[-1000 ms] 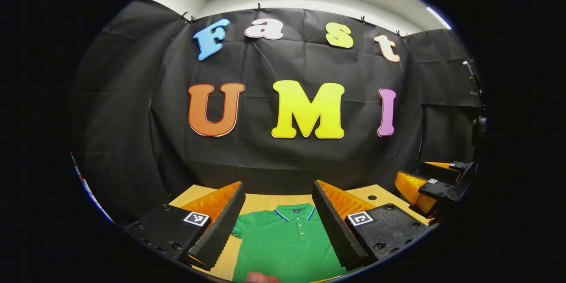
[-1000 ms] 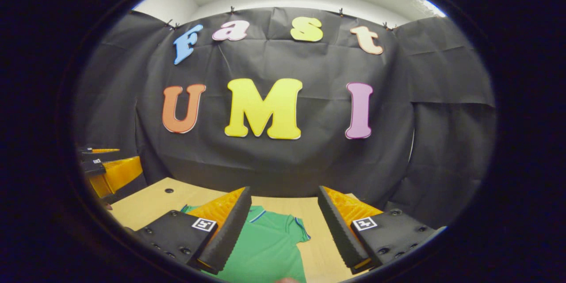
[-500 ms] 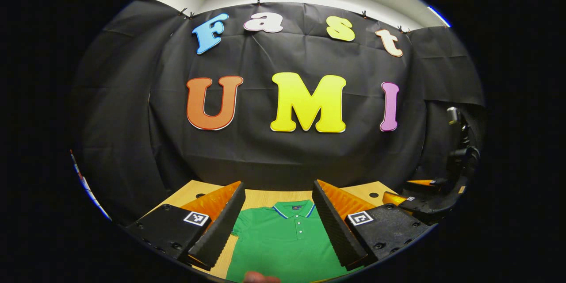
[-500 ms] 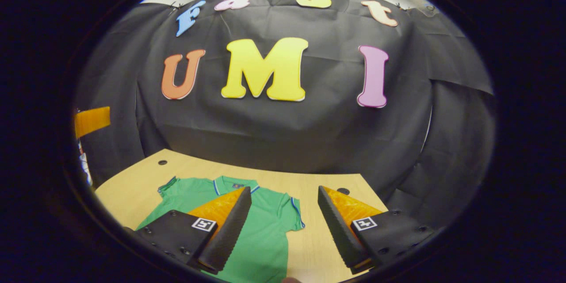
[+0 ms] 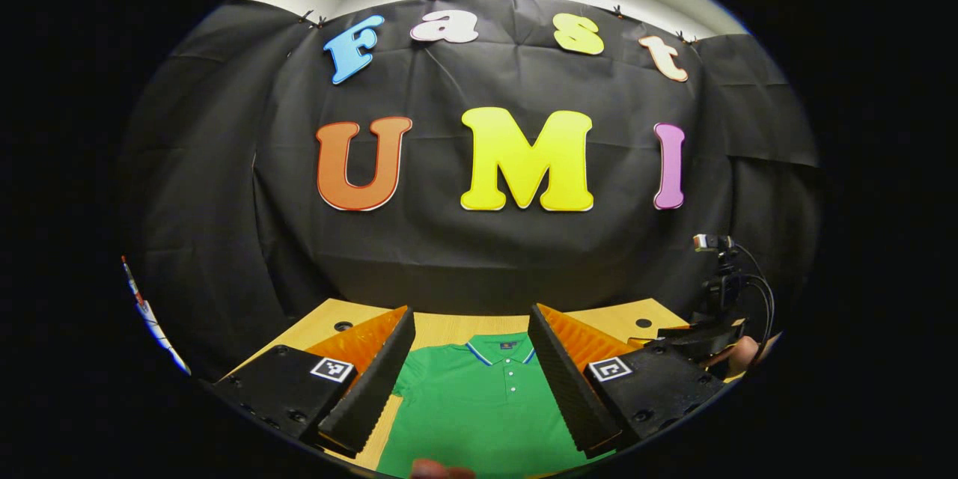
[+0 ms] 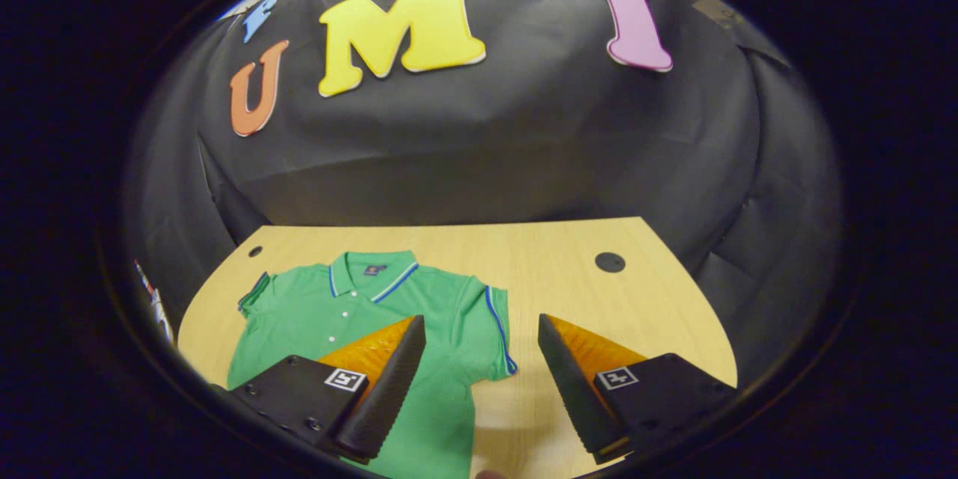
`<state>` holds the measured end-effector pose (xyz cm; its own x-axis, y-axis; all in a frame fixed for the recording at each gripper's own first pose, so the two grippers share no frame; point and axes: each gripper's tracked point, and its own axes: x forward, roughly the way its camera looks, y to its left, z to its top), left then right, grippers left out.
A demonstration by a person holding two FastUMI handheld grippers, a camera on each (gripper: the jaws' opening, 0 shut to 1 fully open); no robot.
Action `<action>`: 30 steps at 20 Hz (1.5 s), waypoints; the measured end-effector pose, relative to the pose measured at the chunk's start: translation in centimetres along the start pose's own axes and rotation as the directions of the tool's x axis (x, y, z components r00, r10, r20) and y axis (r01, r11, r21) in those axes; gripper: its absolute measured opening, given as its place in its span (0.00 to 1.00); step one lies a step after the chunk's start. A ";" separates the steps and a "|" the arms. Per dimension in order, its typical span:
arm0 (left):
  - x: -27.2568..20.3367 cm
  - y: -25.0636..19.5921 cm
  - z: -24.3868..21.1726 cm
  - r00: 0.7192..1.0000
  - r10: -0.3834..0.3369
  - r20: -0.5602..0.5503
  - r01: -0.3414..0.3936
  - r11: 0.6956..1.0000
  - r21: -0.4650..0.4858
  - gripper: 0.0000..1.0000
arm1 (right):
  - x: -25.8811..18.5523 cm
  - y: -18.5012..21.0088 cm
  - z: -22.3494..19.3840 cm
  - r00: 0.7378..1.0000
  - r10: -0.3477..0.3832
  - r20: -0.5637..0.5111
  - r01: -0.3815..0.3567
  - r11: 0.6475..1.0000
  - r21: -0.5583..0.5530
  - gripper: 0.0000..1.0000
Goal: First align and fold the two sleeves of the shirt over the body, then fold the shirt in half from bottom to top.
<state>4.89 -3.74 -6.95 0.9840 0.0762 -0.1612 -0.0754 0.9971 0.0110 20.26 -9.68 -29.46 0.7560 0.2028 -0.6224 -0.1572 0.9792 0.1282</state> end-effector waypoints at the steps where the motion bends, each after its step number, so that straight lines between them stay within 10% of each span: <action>1: 0.3 0.1 -0.4 1.000 0.008 -0.011 -0.008 1.000 -0.005 0.98 | 1.5 -0.4 -0.6 1.000 -0.001 -0.027 0.001 1.000 0.003 0.94; 12: 1.0 0.6 -2.8 0.995 0.041 -0.087 -0.038 0.999 0.034 0.98 | 10.9 -0.9 -5.4 0.981 0.039 -0.188 -0.029 0.998 0.056 0.95; 17: 1.5 0.9 -3.3 0.993 0.051 -0.102 -0.048 0.998 0.034 0.98 | 11.1 -2.9 -5.5 0.978 -0.054 -0.202 0.059 0.998 0.016 0.29; 20: 1.7 0.9 -3.4 0.993 0.050 -0.106 -0.047 0.998 0.034 0.98 | 12.5 -2.9 -6.2 0.978 -0.047 -0.201 0.048 0.999 0.003 0.25; 21: 1.7 1.1 -3.5 0.993 0.053 -0.109 -0.049 0.998 0.036 0.98 | 11.4 -2.6 -5.4 0.979 -0.048 -0.197 0.051 0.999 0.012 0.03; 30: 1.3 2.9 -3.6 0.990 0.081 -0.113 -0.077 0.996 0.039 0.98 | 10.3 -0.4 -2.8 0.986 0.041 -0.164 -0.018 0.990 0.141 0.03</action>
<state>5.37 -0.73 -10.66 0.9502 0.1557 -0.2701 -0.1443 0.9876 0.0617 26.30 -8.02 -38.13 0.6346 0.2402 -0.7346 -0.0799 0.9658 0.2468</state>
